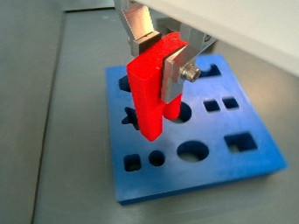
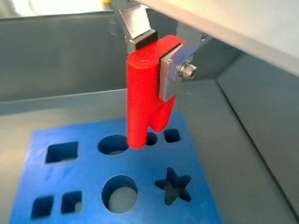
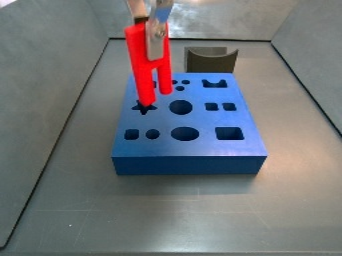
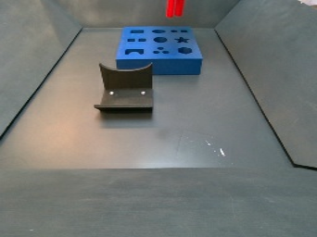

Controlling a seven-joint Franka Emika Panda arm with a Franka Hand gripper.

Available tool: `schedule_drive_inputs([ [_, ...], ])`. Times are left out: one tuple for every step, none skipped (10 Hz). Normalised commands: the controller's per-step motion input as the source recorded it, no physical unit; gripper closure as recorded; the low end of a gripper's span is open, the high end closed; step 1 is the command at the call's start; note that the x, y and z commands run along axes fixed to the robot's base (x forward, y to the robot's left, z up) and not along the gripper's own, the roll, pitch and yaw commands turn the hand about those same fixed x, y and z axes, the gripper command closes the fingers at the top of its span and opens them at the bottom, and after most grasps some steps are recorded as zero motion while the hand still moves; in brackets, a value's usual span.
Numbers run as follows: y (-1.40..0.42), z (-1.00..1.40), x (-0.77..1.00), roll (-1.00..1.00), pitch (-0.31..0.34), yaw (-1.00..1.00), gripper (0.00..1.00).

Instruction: Insert the square-circle object.

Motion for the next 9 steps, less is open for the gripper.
schedule_drive_inputs([
  [0.00,-0.34,-0.07,0.06,0.166,-0.94,1.00],
  [0.00,-0.34,-0.07,0.05,0.210,-0.90,1.00],
  [0.00,-0.37,-0.06,0.04,0.207,-0.89,1.00],
  [0.00,-0.38,-0.06,0.04,0.203,-0.90,1.00],
  [0.00,-0.40,-0.06,0.03,0.219,-0.89,1.00],
  [0.00,-0.48,-0.04,0.02,0.227,-0.88,1.00],
  [0.00,-0.48,-0.04,0.01,0.229,-0.88,1.00],
  [0.00,-0.48,-0.04,0.01,0.217,-0.89,1.00],
  [0.00,-0.49,-0.04,0.01,0.201,-0.91,1.00],
])
